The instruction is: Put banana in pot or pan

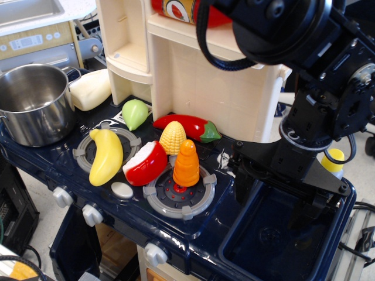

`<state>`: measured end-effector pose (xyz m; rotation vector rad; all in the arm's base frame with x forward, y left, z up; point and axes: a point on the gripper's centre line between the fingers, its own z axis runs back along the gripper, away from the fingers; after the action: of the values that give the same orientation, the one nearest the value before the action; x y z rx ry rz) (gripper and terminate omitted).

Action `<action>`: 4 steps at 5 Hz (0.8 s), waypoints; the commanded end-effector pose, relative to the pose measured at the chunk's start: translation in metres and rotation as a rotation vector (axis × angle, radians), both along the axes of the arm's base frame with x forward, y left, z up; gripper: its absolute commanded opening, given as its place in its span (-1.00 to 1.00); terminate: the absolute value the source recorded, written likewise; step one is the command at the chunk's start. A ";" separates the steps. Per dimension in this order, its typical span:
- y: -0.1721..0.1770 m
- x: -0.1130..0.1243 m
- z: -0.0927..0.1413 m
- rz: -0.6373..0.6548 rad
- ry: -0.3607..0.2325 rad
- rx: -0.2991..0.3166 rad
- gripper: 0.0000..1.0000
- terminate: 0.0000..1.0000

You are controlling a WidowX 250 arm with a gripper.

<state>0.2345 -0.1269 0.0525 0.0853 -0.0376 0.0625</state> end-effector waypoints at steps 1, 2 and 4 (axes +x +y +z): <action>0.000 0.000 0.000 0.000 0.000 0.000 1.00 -1.00; 0.022 -0.004 0.010 0.265 -0.161 0.197 1.00 -1.00; 0.082 -0.017 0.046 0.230 -0.065 0.199 1.00 -1.00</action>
<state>0.2138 -0.0397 0.0952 0.2923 -0.0758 0.2859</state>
